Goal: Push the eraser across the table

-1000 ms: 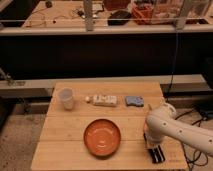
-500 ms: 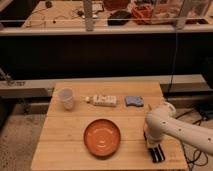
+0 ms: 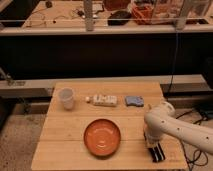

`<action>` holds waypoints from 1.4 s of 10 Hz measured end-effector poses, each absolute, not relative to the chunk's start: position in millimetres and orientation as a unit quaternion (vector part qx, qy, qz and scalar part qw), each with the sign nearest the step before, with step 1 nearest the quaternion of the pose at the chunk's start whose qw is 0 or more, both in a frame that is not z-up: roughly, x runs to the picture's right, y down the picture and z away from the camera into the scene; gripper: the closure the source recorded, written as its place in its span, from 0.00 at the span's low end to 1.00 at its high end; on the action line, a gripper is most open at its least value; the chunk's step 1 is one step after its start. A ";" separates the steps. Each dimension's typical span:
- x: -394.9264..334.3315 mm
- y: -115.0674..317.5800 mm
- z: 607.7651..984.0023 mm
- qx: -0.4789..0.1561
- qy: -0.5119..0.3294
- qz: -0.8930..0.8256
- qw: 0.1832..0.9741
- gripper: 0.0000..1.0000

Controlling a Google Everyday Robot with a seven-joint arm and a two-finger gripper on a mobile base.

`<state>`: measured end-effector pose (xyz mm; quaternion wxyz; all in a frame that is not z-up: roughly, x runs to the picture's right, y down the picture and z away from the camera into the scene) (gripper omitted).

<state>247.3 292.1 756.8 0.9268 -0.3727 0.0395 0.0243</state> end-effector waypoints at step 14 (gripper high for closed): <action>236.2 281.2 766.6 -0.370 0.051 0.009 0.928 1.00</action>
